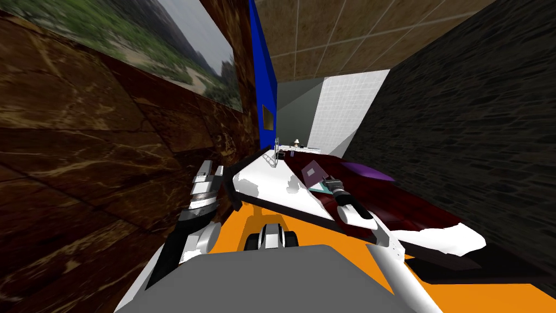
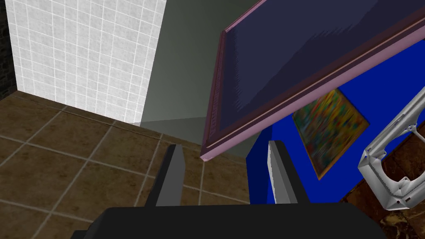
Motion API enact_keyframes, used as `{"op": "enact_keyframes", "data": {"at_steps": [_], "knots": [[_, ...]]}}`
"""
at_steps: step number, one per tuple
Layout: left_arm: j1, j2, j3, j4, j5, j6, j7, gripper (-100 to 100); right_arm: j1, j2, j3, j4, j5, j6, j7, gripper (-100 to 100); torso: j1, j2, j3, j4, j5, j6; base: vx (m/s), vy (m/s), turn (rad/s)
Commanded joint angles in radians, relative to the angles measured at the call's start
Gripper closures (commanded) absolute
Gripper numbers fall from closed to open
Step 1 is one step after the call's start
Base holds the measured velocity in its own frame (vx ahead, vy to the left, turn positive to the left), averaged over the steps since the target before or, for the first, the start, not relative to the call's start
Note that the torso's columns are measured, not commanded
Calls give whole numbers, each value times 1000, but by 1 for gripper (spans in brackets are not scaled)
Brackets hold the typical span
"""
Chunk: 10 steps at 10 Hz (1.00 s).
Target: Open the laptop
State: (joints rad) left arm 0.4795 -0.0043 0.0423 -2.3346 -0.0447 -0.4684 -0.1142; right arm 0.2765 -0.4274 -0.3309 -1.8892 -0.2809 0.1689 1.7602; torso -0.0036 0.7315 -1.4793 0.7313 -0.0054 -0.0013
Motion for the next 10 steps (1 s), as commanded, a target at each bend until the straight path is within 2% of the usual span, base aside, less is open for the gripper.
{"op": "enact_keyframes", "data": {"at_steps": [1, 2, 3, 5, 8, 9, 10], "knots": [[0, 0, 0, 0, 0, 0, 0, 0, -17, 26, 18, 47, -1, -9, -76, 100, 1, 0, 0, 0, 1, 0, -44, -84, 5], [0, 0, 0, 0, 0, 0, 0, 0, -27, 33, 23, 67, -3, -17, -105, 100, 2, 0, 0, 0, 1, -1, -53, -102, 9], [0, 0, 0, 0, 0, 0, 0, 0, -26, 27, 11, 46, -1, -17, -86, 100, 2, 1, 1, 0, 0, -2, -29, -49, 2], [0, 0, 0, 0, 0, 0, 0, 0, -43, 50, 25, 100, 1, -58, -150, 100, 6, 1, 0, 3, 4, -2, -29, -55, -4], [0, 0, 0, 0, 0, 0, 0, 0, -65, 83, 47, 177, 5, -116, -232, 100, 2, 1, 0, 1, 1, -3, -37, -87, 16], [0, 0, 0, 0, 0, 0, 0, 0, -65, 83, 47, 177, 5, -116, -237, 100, 3, 1, 1, 0, 0, -3, -25, -57, 10], [0, 0, 0, 0, 0, 0, 0, 0, -73, 94, 54, 203, 7, -135, -266, 100, 4, 0, 0, 1, 1, -2, -16, -41, 6]]}}
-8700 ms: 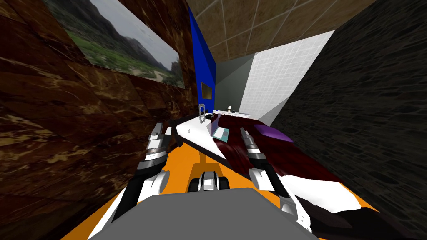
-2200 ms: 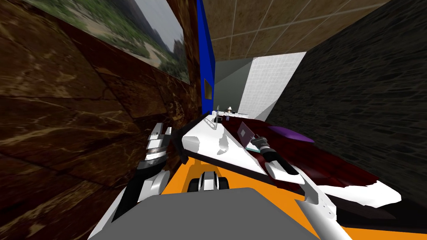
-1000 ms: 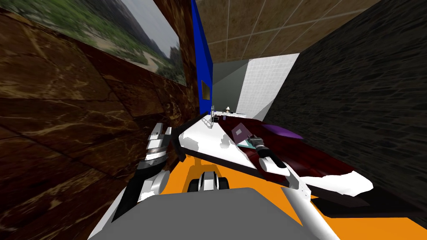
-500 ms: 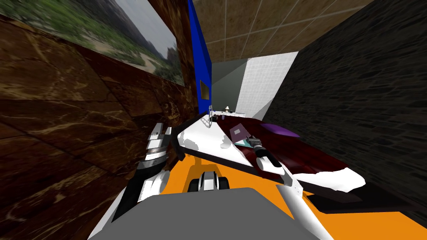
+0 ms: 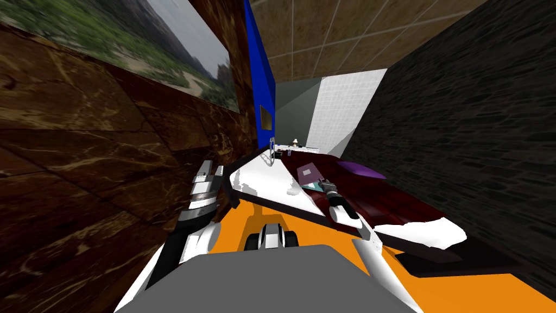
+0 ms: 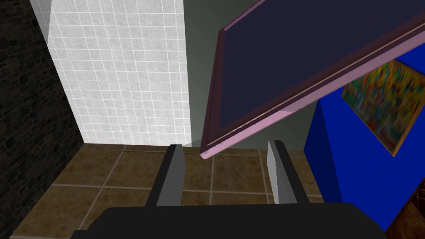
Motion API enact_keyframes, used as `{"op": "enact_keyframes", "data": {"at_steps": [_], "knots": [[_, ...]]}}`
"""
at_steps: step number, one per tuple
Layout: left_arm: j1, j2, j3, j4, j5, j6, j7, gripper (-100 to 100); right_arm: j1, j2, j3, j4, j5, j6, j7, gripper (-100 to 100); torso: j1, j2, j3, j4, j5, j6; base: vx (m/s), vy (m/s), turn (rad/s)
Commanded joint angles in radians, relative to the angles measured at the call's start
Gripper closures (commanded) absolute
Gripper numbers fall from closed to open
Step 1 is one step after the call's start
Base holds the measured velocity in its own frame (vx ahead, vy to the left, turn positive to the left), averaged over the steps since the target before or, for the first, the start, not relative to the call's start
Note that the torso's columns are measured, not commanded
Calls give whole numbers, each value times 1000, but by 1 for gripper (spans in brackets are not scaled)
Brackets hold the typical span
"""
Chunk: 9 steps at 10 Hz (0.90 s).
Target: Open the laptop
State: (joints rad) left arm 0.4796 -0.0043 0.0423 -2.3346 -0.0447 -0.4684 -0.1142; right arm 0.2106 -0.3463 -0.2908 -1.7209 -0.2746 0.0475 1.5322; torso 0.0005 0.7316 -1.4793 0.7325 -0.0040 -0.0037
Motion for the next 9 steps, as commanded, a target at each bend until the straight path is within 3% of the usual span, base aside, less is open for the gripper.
{"op": "enact_keyframes", "data": {"at_steps": [1, 3, 4, 9], "knots": [[0, 0, 0, 0, 0, 0, 0, 0, -14, 24, 22, 61, 2, -33, -67, 100, 0, -1, -1, 0, 0, 0, -24, -60, 8], [0, 0, 0, 0, 0, 0, 0, 0, -29, 46, 36, 112, 4, -71, -125, 100, -2, 0, 0, 0, -1, -2, -38, -84, 1], [0, 0, 0, 0, 0, 0, 0, 0, -39, 20, 10, 71, -11, -26, -100, -100, -1, 0, 0, 0, -1, -3, -27, -29, -22], [0, 0, 0, 0, 0, 0, 0, 0, -55, -14, -19, 3, -49, 70, -91, -100, -2, 8, 4, 6, 4, 4, -4, 31, -17]]}}
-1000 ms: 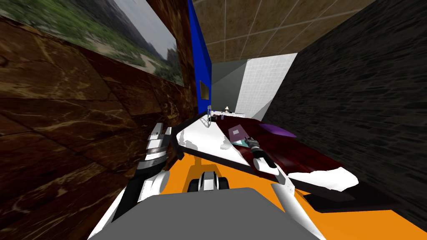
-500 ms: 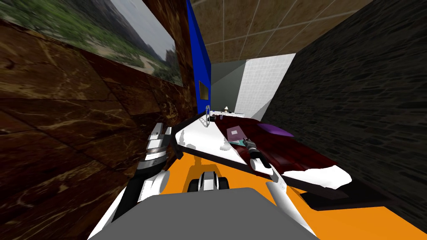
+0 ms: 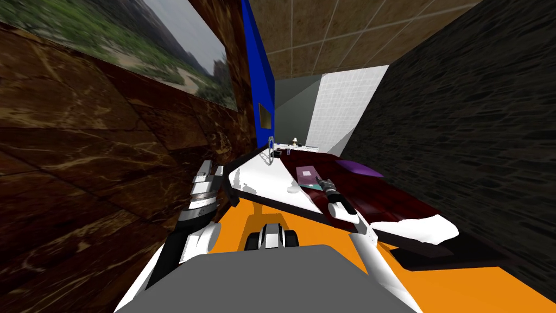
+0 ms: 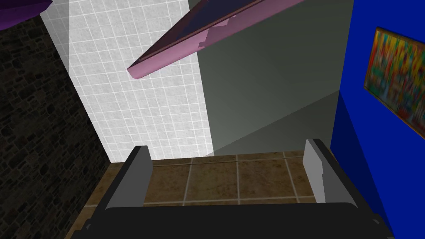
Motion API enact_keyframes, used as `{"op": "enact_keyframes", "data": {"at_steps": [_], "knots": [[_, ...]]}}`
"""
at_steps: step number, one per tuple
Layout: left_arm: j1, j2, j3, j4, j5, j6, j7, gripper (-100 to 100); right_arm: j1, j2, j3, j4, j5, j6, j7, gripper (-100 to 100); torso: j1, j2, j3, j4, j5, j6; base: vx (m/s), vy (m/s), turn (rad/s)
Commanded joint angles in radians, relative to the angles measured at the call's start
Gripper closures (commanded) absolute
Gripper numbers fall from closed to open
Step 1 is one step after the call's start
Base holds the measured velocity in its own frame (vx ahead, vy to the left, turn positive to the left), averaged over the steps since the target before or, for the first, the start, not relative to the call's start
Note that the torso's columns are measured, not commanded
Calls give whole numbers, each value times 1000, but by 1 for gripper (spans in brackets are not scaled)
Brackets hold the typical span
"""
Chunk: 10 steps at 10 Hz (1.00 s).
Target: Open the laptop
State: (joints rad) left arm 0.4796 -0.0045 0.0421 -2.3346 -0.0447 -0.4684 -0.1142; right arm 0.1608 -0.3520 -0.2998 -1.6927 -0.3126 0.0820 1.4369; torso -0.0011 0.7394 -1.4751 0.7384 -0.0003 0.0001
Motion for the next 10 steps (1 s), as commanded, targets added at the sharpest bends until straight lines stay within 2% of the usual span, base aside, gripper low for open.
{"op": "enact_keyframes", "data": {"at_steps": [1, 3, 4, 5, 10], "knots": [[0, 0, 0, 0, 0, 0, 0, 0, -9, -15, -16, -39, -18, 55, 6, -100, 0, 0, 0, 0, 0, 0, -10, 17, -16], [0, 0, 0, 0, 0, 0, 0, 0, -15, -28, -28, -66, -33, 93, 10, -100, 1, -1, -1, 0, 0, 0, -7, 15, -16], [0, 0, 0, 0, 0, 0, 0, 0, -15, -24, -24, -55, -28, 79, 9, -100, 1, -2, -1, -1, 0, 0, -2, 7, -4], [0, 0, 0, 0, 0, 0, 0, 0, -16, -24, -24, -57, -28, 83, 9, 0, 1, -2, -1, -1, 0, 0, 0, 0, 0], [0, 0, 0, 0, 0, 0, 0, 0, -16, -24, -24, -56, -28, 83, 9, 0, 1, -1, -1, 0, 0, 0, 0, 0, 0]]}}
